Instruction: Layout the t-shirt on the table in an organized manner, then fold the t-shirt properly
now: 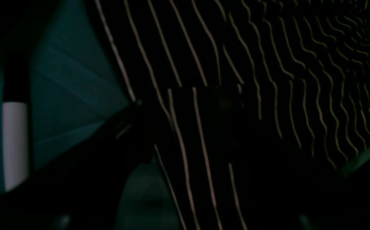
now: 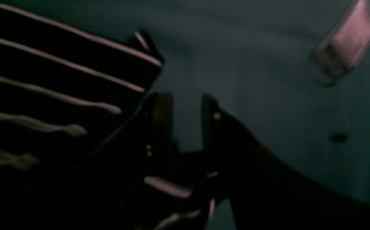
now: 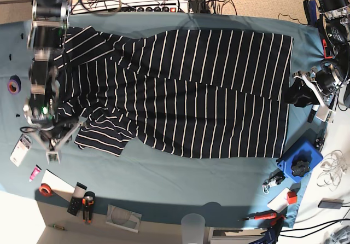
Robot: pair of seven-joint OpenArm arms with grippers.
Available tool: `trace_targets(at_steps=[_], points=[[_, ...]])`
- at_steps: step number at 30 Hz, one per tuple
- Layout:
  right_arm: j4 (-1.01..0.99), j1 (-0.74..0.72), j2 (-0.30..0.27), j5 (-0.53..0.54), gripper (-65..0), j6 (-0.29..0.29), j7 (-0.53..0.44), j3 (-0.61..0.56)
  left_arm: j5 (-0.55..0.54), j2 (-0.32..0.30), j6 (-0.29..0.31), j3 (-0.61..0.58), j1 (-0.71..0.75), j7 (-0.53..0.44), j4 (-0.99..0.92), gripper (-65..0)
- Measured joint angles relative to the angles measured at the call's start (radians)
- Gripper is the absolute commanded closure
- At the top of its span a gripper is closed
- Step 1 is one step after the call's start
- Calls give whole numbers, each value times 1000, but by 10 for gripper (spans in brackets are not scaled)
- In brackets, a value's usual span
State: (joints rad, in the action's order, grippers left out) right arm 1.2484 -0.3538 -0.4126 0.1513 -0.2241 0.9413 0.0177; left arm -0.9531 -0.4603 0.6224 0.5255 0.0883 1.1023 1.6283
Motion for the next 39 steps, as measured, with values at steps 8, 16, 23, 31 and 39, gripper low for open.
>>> trace_targets(at_steps=[8,16,23,31,39], points=[[-210,-114,76,8,-155,-23,-37,1,0,0,0,0,0,0,0,-265],[-225,-106,143,-122,-155,-8,-39,2,0,0,0,0,0,0,0,-265],[-221,-93,152,-148,-140,-8,-68,2,0,0,0,0,0,0,0,-265],[-221,-75,150,-91,0,-7,-120,4,0,0,0,0,0,0,0,-265],[-182,-61,153,-91,0,-11,-155,4,35,0,0,0,-4,-90,0,-265]])
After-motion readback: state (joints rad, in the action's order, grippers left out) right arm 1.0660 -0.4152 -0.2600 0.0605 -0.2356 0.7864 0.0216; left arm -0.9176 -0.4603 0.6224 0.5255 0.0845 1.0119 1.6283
